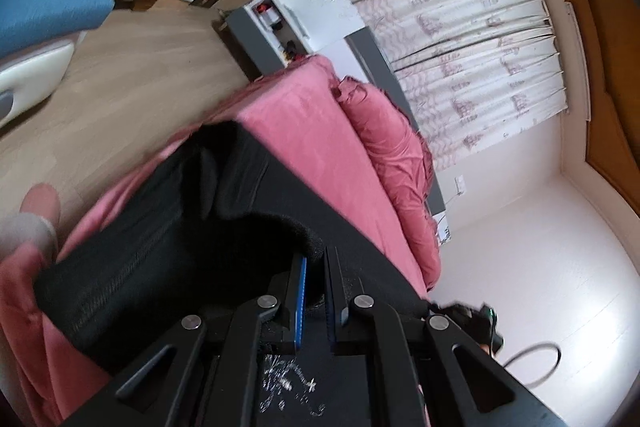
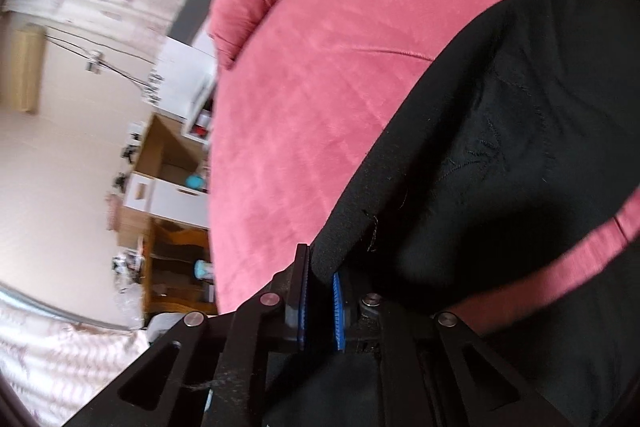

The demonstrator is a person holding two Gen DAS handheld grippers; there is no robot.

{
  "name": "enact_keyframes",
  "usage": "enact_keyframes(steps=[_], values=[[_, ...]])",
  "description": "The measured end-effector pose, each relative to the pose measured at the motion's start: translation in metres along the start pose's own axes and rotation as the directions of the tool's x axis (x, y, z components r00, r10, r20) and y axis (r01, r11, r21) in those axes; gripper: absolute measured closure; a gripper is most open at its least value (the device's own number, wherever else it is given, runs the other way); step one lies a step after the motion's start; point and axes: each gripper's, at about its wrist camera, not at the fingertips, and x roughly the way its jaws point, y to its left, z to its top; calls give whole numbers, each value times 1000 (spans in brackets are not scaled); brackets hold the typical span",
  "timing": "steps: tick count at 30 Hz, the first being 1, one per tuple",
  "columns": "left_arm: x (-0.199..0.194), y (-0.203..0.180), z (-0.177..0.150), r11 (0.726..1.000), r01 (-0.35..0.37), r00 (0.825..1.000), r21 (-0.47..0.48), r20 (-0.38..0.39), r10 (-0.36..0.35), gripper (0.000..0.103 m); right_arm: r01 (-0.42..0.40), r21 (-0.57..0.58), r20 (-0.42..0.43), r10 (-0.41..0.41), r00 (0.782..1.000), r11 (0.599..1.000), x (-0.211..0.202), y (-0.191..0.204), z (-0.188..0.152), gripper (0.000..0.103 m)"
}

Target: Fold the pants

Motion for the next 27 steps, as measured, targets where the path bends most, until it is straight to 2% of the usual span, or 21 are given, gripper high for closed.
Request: enact_keyframes(steps=[5, 12, 20, 24, 27], values=[[-13, -10, 17, 1000, 25, 999, 19, 42, -26, 96, -59, -59, 60, 63, 996, 997, -47, -4, -41, 93], [-36, -12, 35, 998, 65, 995, 1, 81, -65, 96, -65, -156, 95, 81, 992, 986, -89, -7, -109, 93], [-55, 13, 15, 999, 12, 998, -45, 66, -9, 96, -64, -187, 71, 79, 994, 980, -86, -32, -161, 93], [-68, 32, 2, 997, -57, 996, -53, 72, 61, 98, -5, -216, 12, 8, 1000, 976, -70, -55, -187, 93], [-77, 46, -2, 992, -75, 993, -98, 86, 84, 101, 16, -221, -33, -24, 999, 975, -55, -76, -198, 93]])
